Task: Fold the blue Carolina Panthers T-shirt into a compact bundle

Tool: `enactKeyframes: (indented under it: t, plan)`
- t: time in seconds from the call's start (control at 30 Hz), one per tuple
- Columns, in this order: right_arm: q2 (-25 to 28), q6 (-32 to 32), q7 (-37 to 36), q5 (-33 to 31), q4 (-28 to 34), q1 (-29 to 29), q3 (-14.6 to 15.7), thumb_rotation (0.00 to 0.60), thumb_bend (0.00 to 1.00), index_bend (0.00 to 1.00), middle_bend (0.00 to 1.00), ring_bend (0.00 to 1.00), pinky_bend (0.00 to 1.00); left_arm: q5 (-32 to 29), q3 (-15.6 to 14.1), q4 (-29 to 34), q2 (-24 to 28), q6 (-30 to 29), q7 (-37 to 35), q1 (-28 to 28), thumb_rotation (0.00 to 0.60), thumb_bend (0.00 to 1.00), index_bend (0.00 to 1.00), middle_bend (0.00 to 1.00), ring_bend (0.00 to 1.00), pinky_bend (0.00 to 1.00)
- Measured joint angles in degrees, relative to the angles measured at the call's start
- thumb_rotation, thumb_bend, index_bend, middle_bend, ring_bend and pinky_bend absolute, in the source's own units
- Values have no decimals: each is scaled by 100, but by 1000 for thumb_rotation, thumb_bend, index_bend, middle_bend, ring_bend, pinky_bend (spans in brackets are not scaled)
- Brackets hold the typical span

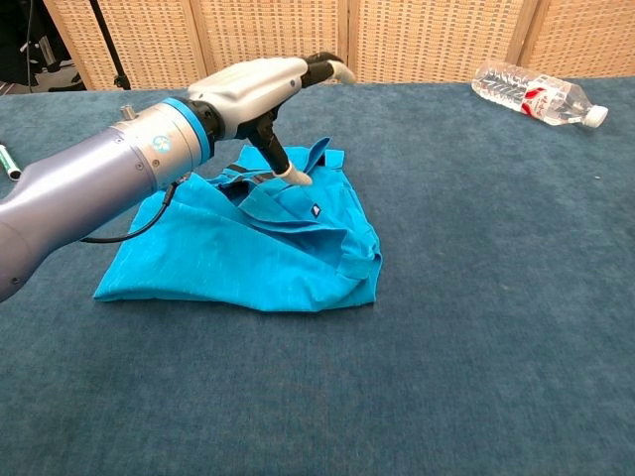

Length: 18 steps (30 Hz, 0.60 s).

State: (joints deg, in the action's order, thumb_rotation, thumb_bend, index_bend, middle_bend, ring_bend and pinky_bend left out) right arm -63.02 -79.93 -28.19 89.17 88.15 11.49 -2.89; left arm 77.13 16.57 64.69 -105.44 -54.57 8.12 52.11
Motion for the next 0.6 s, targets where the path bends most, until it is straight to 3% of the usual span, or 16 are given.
enactKeyframes:
  t: [0.33,0.6]
  plan:
    - [-29,188,-174,-177,-167,57,-56,600,0,119,0,0,0,-834,354,-1078,-513,316,-12,224,600,179,196,0,0,0]
    - [-49,279,-231,-223,-246,83,-69,600,0,119,0,0,0,-1017,322,-1043,-327,490,-115,129,600,179,241,0,0,0]
